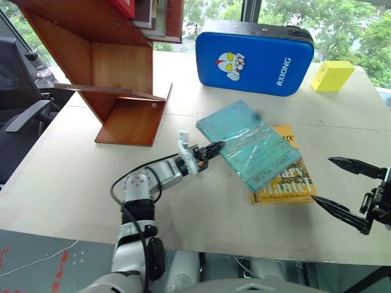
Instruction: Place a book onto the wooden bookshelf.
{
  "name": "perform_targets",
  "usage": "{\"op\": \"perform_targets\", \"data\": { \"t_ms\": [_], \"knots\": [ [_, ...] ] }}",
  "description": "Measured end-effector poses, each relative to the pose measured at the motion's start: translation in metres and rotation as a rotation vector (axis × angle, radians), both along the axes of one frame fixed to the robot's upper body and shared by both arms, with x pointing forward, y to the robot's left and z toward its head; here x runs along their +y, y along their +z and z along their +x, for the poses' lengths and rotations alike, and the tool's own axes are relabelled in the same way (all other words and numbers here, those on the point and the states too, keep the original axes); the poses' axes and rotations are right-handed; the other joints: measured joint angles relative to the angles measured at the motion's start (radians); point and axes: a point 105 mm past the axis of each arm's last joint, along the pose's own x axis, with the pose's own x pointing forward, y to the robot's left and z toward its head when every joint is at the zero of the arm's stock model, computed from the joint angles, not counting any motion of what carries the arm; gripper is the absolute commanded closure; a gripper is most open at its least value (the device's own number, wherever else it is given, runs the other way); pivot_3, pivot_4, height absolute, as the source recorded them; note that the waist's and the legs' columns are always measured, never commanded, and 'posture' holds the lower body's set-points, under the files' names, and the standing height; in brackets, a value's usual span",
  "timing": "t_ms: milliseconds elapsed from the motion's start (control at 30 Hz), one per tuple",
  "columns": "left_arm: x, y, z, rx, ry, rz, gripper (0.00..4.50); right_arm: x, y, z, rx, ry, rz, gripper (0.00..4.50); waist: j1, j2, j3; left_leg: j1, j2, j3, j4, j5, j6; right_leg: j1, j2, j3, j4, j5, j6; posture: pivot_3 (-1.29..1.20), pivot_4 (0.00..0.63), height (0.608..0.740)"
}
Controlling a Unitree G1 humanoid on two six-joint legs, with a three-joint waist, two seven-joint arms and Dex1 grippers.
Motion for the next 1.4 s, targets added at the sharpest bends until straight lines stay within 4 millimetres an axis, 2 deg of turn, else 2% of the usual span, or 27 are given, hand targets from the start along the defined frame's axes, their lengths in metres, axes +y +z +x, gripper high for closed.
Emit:
{"op": "perform_targets", "data": {
  "t_ms": [67, 100, 167, 200, 233, 333, 367, 467, 567, 667, 833, 967, 1100, 1200, 1300, 1400],
  "knots": [
    [0.024, 0.018, 0.001, -0.110, 0.060, 0.076, 4.47, 0.001, -0.001, 0.005, -0.003, 0.006, 0.012, 0.00, -0.002, -0.001, 0.001, 0.000, 0.001, 0.000, 0.000, 0.000, 0.000, 0.000, 0.000, -0.001, 0.000, 0.000, 0.000, 0.00, 0.150, 0.740],
    [0.042, 0.041, -0.002, -0.247, 0.088, 0.180, 4.47, 0.003, 0.000, 0.011, -0.013, 0.020, 0.023, 0.00, -0.003, -0.002, 0.002, 0.000, 0.001, 0.000, 0.000, 0.000, 0.000, 0.000, 0.000, 0.000, 0.000, 0.000, 0.000, 0.00, 0.150, 0.740],
    [0.052, 0.070, -0.007, -0.409, 0.096, 0.277, 4.47, 0.004, -0.002, 0.017, -0.011, 0.030, 0.034, 0.00, 0.004, -0.001, 0.001, 0.000, -0.001, 0.000, 0.000, 0.000, 0.000, 0.000, -0.002, 0.000, 0.000, 0.000, 0.000, 0.00, 0.150, 0.740],
    [0.053, 0.084, -0.011, -0.499, 0.077, 0.332, 4.47, 0.006, -0.003, 0.021, -0.014, 0.040, 0.044, 0.00, 0.010, -0.001, 0.002, -0.001, -0.001, 0.001, 0.000, 0.000, 0.000, 0.000, -0.003, 0.000, -0.001, 0.000, 0.000, 0.00, 0.150, 0.740],
    [0.049, 0.102, -0.017, -0.644, 0.034, 0.463, 4.47, 0.010, -0.002, 0.029, -0.025, 0.060, 0.054, 0.00, 0.015, -0.001, 0.003, -0.001, -0.002, 0.001, 0.001, 0.000, 0.000, 0.000, -0.003, -0.001, -0.002, 0.000, 0.000, 0.00, 0.150, 0.740],
    [0.020, 0.139, -0.036, -1.029, -0.119, 0.714, 4.47, 0.015, 0.001, 0.039, -0.048, 0.100, 0.062, 0.00, 0.032, 0.001, 0.004, -0.002, -0.003, 0.002, -0.001, 0.000, 0.000, 0.000, -0.005, 0.000, -0.004, 0.000, 0.000, 0.00, 0.150, 0.740],
    [0.018, 0.143, -0.037, -1.065, -0.128, 0.731, 4.47, 0.015, 0.001, 0.040, -0.050, 0.102, 0.062, 0.00, 0.034, 0.001, 0.004, -0.002, -0.003, 0.002, -0.001, -0.001, 0.001, -0.001, -0.005, 0.000, -0.004, 0.000, 0.000, 0.00, 0.150, 0.740],
    [0.007, 0.169, -0.048, -1.390, -0.174, 0.926, 4.47, 0.015, 0.005, 0.046, -0.067, 0.114, 0.070, 0.00, 0.034, 0.001, 0.004, -0.003, -0.002, 0.005, -0.003, -0.001, 0.001, -0.002, -0.005, 0.002, -0.006, 0.000, 0.000, 0.00, 0.150, 0.740],
    [0.011, 0.185, -0.047, -1.613, -0.156, 1.139, 4.47, 0.016, 0.008, 0.050, -0.080, 0.127, 0.075, 0.00, 0.030, 0.002, 0.006, -0.003, -0.001, 0.006, -0.004, -0.001, 0.001, -0.003, -0.001, 0.002, -0.006, 0.000, 0.000, 0.00, 0.150, 0.740],
    [0.037, 0.215, -0.046, -1.767, -0.154, 1.520, 4.47, 0.018, 0.017, 0.056, -0.119, 0.140, 0.081, 0.00, 0.014, 0.002, 0.007, -0.006, -0.002, 0.007, -0.003, -0.001, 0.001, -0.008, 0.001, 0.003, -0.004, 0.000, 0.001, 0.00, 0.150, 0.740],
    [0.075, 0.234, -0.039, -1.665, -0.185, 1.862, 4.47, 0.028, 0.016, 0.063, -0.128, 0.181, 0.109, 0.00, 0.009, 0.002, 0.009, -0.008, -0.002, 0.009, -0.002, -0.001, 0.001, -0.010, 0.002, 0.004, -0.002, 0.002, 0.005, 0.00, 0.150, 0.740],
    [0.100, 0.240, -0.041, -1.558, -0.255, 2.036, 4.47, 0.036, 0.013, 0.070, -0.130, 0.214, 0.120, 0.00, 0.009, 0.001, 0.009, -0.015, -0.001, 0.009, 0.002, 0.000, 0.001, -0.017, 0.003, 0.003, 0.000, 0.002, 0.006, 0.00, 0.150, 0.740],
    [0.131, 0.246, -0.046, -1.364, -0.305, 2.206, 4.47, 0.042, 0.015, 0.072, -0.157, 0.246, 0.132, 0.00, 0.004, 0.002, 0.010, -0.014, -0.001, 0.010, 0.002, 0.000, 0.001, -0.017, 0.004, 0.004, 0.001, 0.002, 0.006, 0.00, 0.150, 0.740],
    [0.139, 0.244, -0.049, -1.285, -0.330, 2.212, 4.47, 0.047, 0.018, 0.073, -0.176, 0.263, 0.154, 0.00, -0.007, 0.001, 0.009, -0.012, 0.002, 0.010, 0.002, 0.000, 0.000, -0.017, 0.005, 0.004, 0.003, 0.002, 0.006, 0.00, 0.150, 0.740],
    [0.147, 0.240, -0.055, -1.177, -0.354, 2.197, 4.47, 0.047, 0.018, 0.073, -0.181, 0.262, 0.159, 0.00, -0.031, 0.001, 0.010, -0.002, 0.003, 0.015, 0.001, 0.000, 0.000, -0.015, 0.006, 0.012, 0.012, 0.000, 0.009, 0.00, 0.150, 0.740],
    [0.149, 0.241, -0.056, -1.142, -0.342, 2.185, 4.47, 0.047, 0.019, 0.072, -0.181, 0.264, 0.162, 0.00, -0.041, 0.000, 0.010, 0.001, 0.005, 0.016, 0.000, 0.000, -0.001, -0.016, 0.010, 0.015, 0.015, -0.001, 0.009, 0.00, 0.150, 0.740]
  ]
}}
